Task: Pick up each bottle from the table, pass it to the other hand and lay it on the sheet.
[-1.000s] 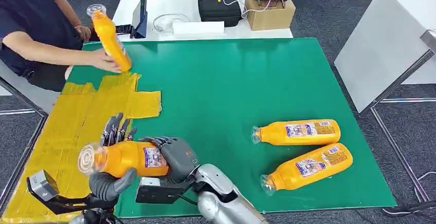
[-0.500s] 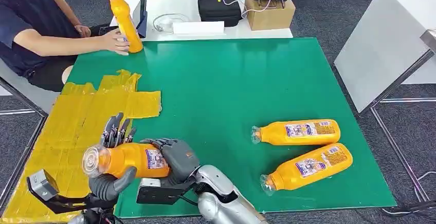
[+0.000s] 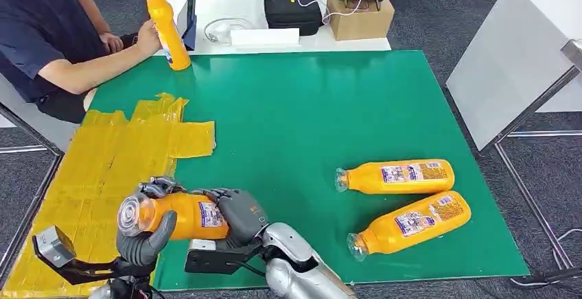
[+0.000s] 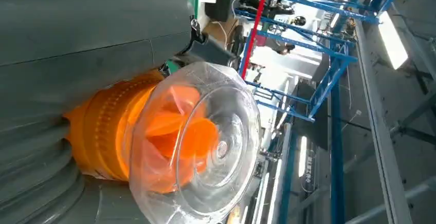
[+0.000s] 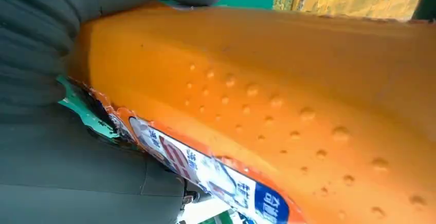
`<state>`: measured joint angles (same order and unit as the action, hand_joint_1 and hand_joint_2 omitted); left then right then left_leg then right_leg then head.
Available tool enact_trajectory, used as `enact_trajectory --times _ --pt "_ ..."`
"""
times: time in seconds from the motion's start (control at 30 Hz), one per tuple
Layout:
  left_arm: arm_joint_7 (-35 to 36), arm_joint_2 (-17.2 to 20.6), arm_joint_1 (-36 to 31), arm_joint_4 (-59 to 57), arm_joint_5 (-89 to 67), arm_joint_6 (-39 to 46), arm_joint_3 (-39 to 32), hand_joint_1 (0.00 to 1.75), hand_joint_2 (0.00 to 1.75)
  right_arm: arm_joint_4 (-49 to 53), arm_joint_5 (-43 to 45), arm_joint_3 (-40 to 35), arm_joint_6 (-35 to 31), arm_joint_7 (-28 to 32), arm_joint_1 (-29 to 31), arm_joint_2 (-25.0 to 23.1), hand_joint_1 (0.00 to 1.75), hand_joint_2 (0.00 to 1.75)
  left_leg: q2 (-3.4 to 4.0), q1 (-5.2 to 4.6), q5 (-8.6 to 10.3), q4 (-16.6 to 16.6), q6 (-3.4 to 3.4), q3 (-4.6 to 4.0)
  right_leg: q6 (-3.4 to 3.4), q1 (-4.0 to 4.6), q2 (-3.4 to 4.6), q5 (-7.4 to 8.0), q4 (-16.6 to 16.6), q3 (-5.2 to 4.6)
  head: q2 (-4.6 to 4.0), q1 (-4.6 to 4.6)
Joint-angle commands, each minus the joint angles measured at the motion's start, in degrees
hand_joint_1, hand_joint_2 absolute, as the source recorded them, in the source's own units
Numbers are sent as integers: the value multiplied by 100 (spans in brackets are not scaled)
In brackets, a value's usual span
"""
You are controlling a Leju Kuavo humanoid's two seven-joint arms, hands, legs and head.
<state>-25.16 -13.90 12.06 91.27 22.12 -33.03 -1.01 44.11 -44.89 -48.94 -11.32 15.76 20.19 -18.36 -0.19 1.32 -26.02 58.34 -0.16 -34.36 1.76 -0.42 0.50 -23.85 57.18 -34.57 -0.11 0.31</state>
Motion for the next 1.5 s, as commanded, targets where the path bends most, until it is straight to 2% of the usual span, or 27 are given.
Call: enact_trajectory --times 0.03,0.37,0.5,0.53,0.57,0.6,0.7,0.8,0.93,1.0,1.07,1.2,1.23,1.3,1.33,1.4,1.43,1.5 --pt "19 118 -286 -214 16 -92 216 175 175 -476 -75 -384 47 10 -365 -70 175 175 -18 -2 1 -13 6 21 -3 0 -22 -6 -11 27 0 0" --pt "37 124 -264 -207 69 -164 201 175 175 -565 -56 -318 28 3 -333 -103 175 175 -17 -3 -1 -16 8 29 -4 -1 -23 -9 -13 34 0 0" --pt "22 113 -228 -187 -93 -38 154 175 175 -287 -123 -156 -331 -142 -351 -11 175 175 -20 -4 -1 -18 9 32 -5 -1 -27 -9 -15 38 0 2" --pt "-58 112 -203 -144 -285 54 123 175 175 48 -121 -23 -428 -173 -391 93 0 175 -17 -3 0 -12 6 20 -3 -1 -21 -7 -9 25 0 0" --pt "-150 99 -187 -102 -478 187 75 175 175 399 -161 127 -587 -278 -464 185 0 175 -20 -3 -2 -15 10 28 -4 0 -27 -9 -13 35 0 0" --pt "-235 66 -147 -30 -654 308 -8 175 175 878 -192 301 -564 -456 -541 346 0 0 -19 -2 -1 -10 8 18 -3 0 -24 -7 -10 25 0 0" --pt "-249 50 -119 23 -711 271 -79 175 175 1320 -209 459 -320 -525 -604 509 0 0 -20 -2 -1 -6 11 14 -2 0 -26 -8 -7 24 0 0" --pt "-246 42 -121 19 -722 268 -80 175 175 1272 -221 455 -296 -521 -632 477 0 0 -12 -5 -3 -7 9 14 -1 -3 -15 -7 -5 22 0 -2" --pt "-246 39 -127 6 -735 270 -78 175 175 1219 -258 447 -317 -515 -641 451 0 0 -7 -2 0 -3 5 2 -1 -1 -10 -1 -3 8 0 0" --pt "-443 2 -145 62 -1098 563 -151 175 175 1503 -190 625 -558 -456 -659 594 0 0 -8 -4 0 -5 7 6 -2 -2 -12 -2 -3 12 0 0" --pt "-928 -90 -142 330 -2077 1382 -340 175 175 2302 -208 906 -534 -493 -784 962 0 0 -11 -3 2 -2 6 -1 -1 -1 -14 -1 -2 6 0 0" --pt "-1384 -256 -184 816 -3724 3119 -415 175 175 3609 -272 1441 -273 -495 -1188 1481 0 0 -33 -3 0 4 17 0 3 0 -39 -7 -4 19 0 -2" --pt "-1484 -245 -174 1040 -4473 4005 -243 175 175 3921 -299 1544 -282 -483 -1319 1597 0 0 -30 -4 1 5 12 -6 3 -2 -34 -7 0 12 0 -2" --pt "-1484 -234 -106 1235 -5173 4993 32 175 175 4282 -420 1580 -242 -489 -1468 1816 0 0 -37 -5 -3 8 18 -1 3 -3 -43 -11 0 22 0 0" --pt "-1484 -225 -57 1310 -6008 5865 245 175 175 4510 -468 1600 -242 -511 -1585 1994 0 0 -33 -6 -3 7 14 -6 3 -4 -37 -11 1 15 0 0" --pt "-1316 -267 15 1165 -7679 7025 516 175 175 4792 -508 1637 -141 -548 -1749 2359 0 0 -38 -9 -5 2 15 4 4 -7 -41 -13 -5 25 0 0" --pt "-988 -323 7 1097 -8923 7303 574 175 175 4966 -354 1707 -29 -487 -1844 2668 0 0 -40 -11 -8 1 18 12 3 -8 -45 -16 -7 34 0 -4" --pt "-983 -429 -15 1052 -9217 7303 555 175 175 5033 -256 1804 4 -430 -1904 2824 0 0 -53 -12 -3 -1 18 6 4 -11 -55 -12 -11 30 0 -2"
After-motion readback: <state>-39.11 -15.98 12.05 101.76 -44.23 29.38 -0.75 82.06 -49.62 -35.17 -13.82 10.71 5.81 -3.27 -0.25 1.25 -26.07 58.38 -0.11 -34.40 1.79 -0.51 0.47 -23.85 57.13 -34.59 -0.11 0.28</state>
